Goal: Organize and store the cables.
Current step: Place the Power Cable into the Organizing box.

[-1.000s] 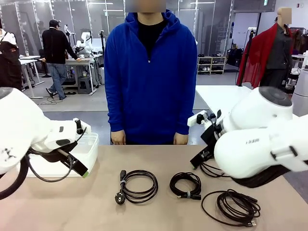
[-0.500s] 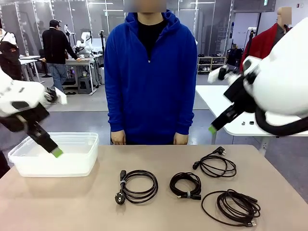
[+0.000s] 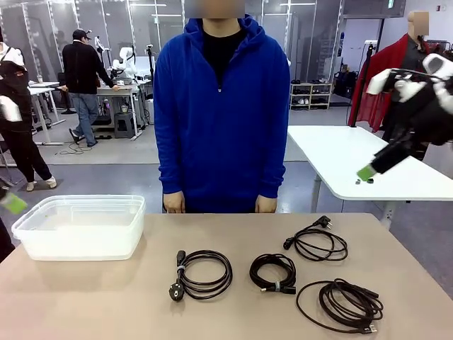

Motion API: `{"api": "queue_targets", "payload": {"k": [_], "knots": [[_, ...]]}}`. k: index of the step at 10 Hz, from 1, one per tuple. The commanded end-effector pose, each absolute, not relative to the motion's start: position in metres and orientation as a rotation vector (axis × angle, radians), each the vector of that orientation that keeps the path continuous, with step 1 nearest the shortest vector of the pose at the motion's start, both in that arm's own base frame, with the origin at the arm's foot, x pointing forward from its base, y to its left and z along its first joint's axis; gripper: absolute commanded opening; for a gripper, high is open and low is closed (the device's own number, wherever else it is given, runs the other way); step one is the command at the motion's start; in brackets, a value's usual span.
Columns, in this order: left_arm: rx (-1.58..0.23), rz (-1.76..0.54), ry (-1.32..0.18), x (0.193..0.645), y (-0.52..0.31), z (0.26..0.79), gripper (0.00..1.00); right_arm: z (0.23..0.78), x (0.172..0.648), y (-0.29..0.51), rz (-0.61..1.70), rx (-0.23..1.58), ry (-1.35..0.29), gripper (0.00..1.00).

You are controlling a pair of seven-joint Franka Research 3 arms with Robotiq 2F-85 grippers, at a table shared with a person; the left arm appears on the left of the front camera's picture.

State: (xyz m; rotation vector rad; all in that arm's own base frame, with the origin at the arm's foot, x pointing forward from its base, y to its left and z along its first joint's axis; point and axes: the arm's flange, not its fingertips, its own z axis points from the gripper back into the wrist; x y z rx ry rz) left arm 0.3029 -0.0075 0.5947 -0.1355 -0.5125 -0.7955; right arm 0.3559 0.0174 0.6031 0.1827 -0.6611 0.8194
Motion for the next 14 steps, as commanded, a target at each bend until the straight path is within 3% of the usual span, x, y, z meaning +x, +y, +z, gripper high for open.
{"api": "queue_targets", "payload": {"k": [1,5,14], "knots": [[-0.136,-0.842,-0.598,0.276,0.036,0.61,1.0,0.598,0.336,-0.027,0.809,0.233,-0.684,1.0],[-0.142,-0.633,-0.672,0.264,0.078,0.626,1.0,0.596,0.285,-0.099,0.689,0.215,-0.757,1.0],[-0.145,-0.629,-0.675,0.258,0.085,0.627,1.0,0.603,0.279,-0.107,0.662,0.22,-0.764,1.0]]}}
